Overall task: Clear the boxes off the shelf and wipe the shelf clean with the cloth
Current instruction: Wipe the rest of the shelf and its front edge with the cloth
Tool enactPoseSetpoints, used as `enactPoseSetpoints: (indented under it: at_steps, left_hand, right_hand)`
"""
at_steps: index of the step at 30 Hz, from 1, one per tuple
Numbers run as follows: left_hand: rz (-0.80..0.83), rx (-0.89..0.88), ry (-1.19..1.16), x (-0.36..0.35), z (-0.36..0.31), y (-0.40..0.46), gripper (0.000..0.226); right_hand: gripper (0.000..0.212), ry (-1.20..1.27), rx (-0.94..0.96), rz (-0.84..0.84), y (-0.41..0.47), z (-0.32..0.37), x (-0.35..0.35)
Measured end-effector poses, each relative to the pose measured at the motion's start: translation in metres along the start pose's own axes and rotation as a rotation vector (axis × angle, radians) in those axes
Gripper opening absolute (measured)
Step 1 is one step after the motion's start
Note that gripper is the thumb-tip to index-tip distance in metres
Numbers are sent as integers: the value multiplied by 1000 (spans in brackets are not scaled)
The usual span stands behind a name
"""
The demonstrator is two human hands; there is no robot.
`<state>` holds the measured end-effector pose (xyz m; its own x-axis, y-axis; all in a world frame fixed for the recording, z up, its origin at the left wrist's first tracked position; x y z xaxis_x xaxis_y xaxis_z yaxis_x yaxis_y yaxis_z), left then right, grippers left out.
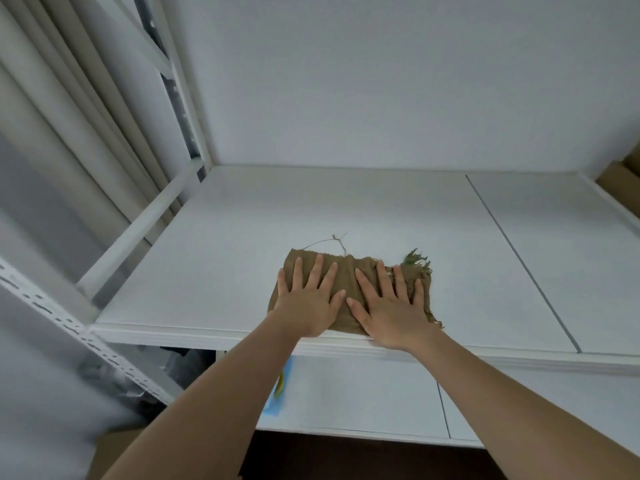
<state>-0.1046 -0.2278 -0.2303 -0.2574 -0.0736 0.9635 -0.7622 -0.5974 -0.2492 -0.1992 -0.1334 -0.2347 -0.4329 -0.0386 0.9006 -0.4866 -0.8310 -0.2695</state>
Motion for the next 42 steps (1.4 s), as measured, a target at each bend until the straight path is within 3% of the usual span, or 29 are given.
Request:
enactPoseSetpoints:
  at_steps: [8,28,35,38,42]
  left_hand:
    - [-24,1,24,-13,51,-33,60]
    - [118,256,4,-56,235,-96,62]
    - [-60,392,-203,-40,262,-116,78]
    - [-141,396,-228,-23,265,-122,48]
    - [-120,353,-289,-1,255,-127,13]
  right_hand:
    - [65,16,-2,5,-9,54,-21]
    - [65,2,257,100,19,238,-82]
    - [57,107,428,178,9,281,-86]
    - [49,270,478,224,3,283,-72]
    - [32,478,404,234,-4,265,-41]
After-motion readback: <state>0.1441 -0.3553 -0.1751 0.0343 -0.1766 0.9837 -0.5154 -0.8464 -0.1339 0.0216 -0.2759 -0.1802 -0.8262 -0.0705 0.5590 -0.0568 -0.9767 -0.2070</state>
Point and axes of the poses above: each hand's wrist, its own y-axis towards the middle knuckle, its own x-axis out of the back of the hand, z = x × y, the point moved 8 cm from there along y, towards the middle knuckle, and after that the axes turned 12 degrees about y, right-handed, at the moved point
